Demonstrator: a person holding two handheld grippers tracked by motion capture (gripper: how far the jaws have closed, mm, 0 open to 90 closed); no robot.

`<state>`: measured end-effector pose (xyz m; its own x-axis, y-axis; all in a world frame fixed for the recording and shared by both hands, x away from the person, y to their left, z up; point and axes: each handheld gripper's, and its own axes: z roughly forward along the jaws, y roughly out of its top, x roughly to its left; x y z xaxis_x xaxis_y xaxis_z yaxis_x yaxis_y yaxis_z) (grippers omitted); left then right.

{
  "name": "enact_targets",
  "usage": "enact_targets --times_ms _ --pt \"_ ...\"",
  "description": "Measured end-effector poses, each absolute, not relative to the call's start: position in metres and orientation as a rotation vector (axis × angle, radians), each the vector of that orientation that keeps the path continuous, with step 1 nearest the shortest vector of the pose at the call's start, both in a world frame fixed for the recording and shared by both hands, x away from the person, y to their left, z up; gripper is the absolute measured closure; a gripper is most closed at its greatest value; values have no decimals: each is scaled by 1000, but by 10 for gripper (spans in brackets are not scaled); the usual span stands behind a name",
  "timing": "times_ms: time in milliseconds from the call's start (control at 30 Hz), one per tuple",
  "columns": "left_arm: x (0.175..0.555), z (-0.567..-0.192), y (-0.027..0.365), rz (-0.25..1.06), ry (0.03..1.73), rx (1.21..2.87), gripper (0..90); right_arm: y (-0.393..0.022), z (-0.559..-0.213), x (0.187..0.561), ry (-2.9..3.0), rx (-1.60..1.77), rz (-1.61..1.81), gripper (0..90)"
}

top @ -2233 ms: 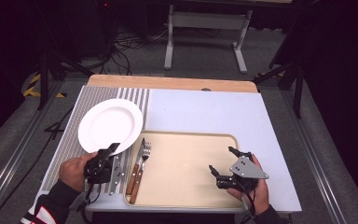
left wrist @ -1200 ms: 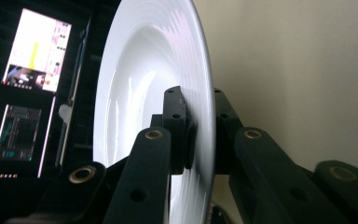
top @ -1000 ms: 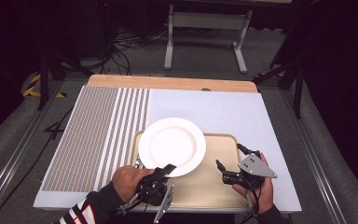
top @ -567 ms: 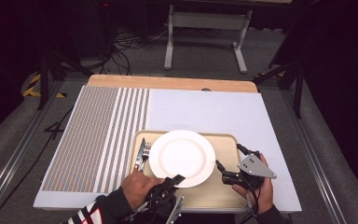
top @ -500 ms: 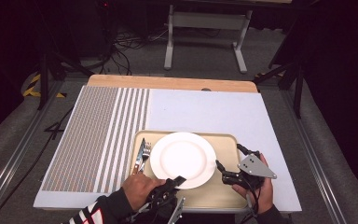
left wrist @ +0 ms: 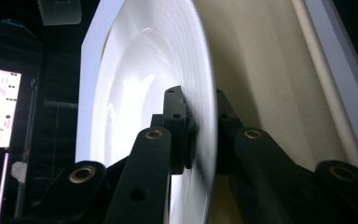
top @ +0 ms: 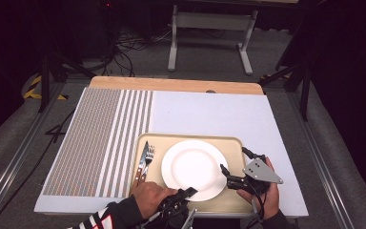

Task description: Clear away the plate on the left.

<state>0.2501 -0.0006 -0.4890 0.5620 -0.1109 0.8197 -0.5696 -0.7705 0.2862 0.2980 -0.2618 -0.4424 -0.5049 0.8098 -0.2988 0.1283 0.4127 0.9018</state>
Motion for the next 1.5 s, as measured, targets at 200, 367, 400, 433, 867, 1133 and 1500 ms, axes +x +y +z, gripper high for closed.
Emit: enact_targets --times_ms 200,367,400,433,867,1133,1500 --pt "252 -487 4 1105 -523 2248 808 -261 -443 299 1906 800 1123 118" --pt "253 -488 4 1087 -513 2248 801 -260 -445 300 1915 806 1122 115" --pt "254 -488 4 1072 -515 2253 796 -260 -445 300 1918 803 1122 115" --pt "254 -488 4 1065 -510 2256 785 -260 -445 300 1922 803 1121 115" --pt "257 -490 5 996 -477 2298 720 -259 -446 300 1933 803 1122 115" --pt "261 -488 8 942 -410 2294 645 -258 -447 301 1943 800 1118 115" --pt "268 -487 12 862 -379 2326 676 -257 -448 301 1955 790 1113 115"
